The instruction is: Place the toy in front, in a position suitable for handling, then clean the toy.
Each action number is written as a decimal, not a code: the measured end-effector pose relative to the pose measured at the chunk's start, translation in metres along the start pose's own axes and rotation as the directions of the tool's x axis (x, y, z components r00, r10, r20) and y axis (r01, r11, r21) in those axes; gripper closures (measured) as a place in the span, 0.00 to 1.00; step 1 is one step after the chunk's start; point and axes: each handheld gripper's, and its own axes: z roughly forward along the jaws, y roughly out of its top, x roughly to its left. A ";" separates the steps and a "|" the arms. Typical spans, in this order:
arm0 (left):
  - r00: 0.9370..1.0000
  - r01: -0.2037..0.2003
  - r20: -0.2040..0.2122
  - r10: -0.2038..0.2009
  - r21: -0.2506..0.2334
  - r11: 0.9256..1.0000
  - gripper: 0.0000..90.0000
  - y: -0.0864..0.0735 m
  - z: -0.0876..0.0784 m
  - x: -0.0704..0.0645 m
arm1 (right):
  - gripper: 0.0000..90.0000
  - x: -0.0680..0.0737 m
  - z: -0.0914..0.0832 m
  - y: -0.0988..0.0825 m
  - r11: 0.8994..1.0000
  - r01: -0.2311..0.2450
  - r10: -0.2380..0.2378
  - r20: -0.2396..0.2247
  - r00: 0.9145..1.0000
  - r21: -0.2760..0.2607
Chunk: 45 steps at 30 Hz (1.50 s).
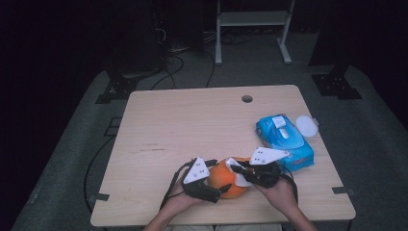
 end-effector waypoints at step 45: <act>0.996 -0.069 -0.054 0.068 -0.019 0.997 0.57 0.005 -0.013 -0.004 | 0.90 0.005 -0.013 0.016 0.993 -0.006 0.008 0.022 1.000 -0.119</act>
